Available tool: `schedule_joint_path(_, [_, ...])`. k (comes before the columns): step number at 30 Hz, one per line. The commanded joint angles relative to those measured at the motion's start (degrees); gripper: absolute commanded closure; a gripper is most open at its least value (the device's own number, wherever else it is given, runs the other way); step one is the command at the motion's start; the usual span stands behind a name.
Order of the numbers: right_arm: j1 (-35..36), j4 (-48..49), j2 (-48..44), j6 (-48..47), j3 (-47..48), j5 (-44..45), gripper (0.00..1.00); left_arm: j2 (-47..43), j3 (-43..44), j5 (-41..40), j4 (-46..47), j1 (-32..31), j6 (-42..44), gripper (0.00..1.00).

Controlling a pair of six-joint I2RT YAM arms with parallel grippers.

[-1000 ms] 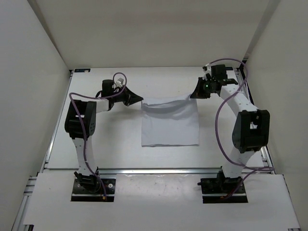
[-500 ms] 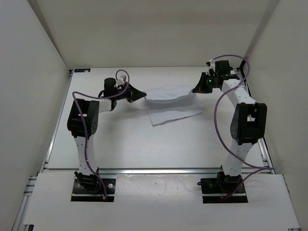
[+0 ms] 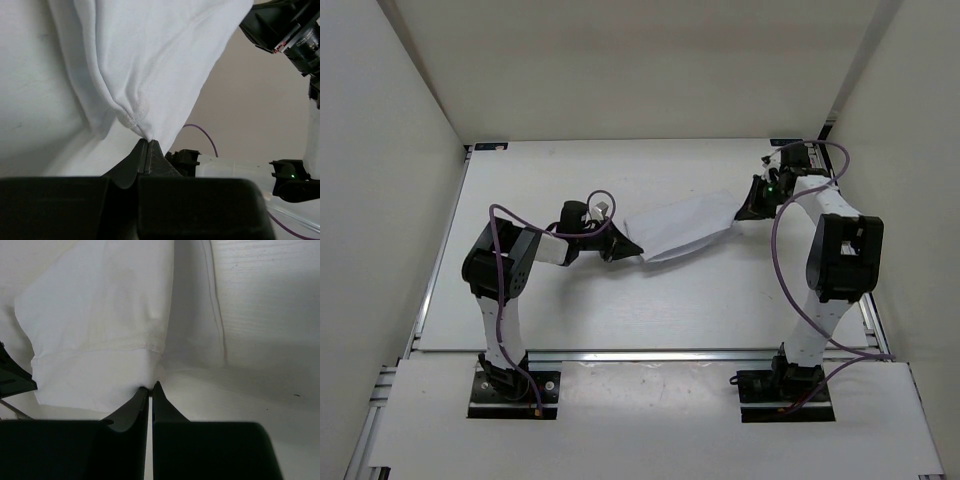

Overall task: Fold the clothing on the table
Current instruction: Fold the skirt

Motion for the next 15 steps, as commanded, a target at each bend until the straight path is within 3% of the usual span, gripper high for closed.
schedule_joint_path(1, [-0.5, -1.8, 1.3, -2.6, 4.2, 0.6, 1.00, -0.8, 0.7, -2.7, -2.5, 0.1, 3.7, 1.00])
schedule_joint_path(8, [0.2, -6.8, 7.5, -4.4, 14.0, 3.7, 1.00, 0.2, 4.5, -5.1, -7.4, -0.7, 6.3, 1.00])
schedule_joint_path(12, [-0.1, -18.5, 12.9, -5.1, 23.6, 8.8, 0.99, 1.0, 4.1, -5.3, -9.6, -1.4, 7.8, 0.97])
schedule_joint_path(13, [-0.1, -20.4, 14.0, -4.9, 25.0, 11.3, 0.96, 0.9, 3.8, -5.2, -10.5, -2.0, 7.9, 0.91])
schedule_joint_path(14, [0.0, -21.2, 14.1, -4.6, 25.3, 12.8, 0.86, 0.8, 3.5, -5.0, -10.4, -2.5, 8.1, 0.70])
schedule_joint_path(15, [-0.2, -22.7, 14.1, -4.6, 25.6, 15.0, 0.76, 0.2, 2.6, -5.0, -10.4, -2.8, 8.1, 0.59])
